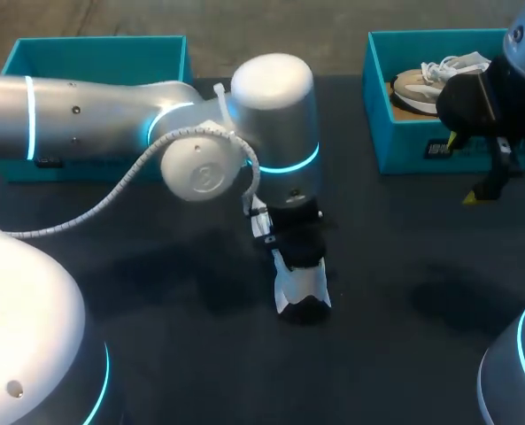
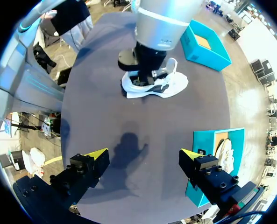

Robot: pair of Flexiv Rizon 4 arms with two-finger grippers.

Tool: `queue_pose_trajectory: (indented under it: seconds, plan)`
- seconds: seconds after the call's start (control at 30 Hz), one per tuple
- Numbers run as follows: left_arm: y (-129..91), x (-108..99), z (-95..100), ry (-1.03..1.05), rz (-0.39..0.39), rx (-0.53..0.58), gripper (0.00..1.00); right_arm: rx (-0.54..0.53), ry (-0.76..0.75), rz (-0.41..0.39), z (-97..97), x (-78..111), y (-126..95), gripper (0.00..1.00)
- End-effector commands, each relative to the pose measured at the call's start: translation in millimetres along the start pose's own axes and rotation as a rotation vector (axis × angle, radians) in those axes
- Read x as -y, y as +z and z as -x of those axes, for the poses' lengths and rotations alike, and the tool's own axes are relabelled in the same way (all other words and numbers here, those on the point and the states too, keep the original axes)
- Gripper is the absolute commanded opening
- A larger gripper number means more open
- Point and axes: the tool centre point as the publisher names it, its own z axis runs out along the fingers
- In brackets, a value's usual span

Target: Take the shoe out of the shoebox, open the shoe tongue, remove and reinsert the insole, then place the shoe into the shoebox

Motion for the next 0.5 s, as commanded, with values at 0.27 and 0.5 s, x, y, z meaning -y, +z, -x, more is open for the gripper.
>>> queue_pose_trajectory:
  seconds: [0.27,0.5]
  plan:
    - [-43,-19,-2.5,-0.025,0.104,-0.003,0.00,-0.003,0.002,-0.003,1.4,-1.1,1,1.00]
    - [-61,-30,-1.4,-0.030,0.200,-0.001,0.00,-0.003,0.002,-0.003,1.4,-1.1,1,1.00]
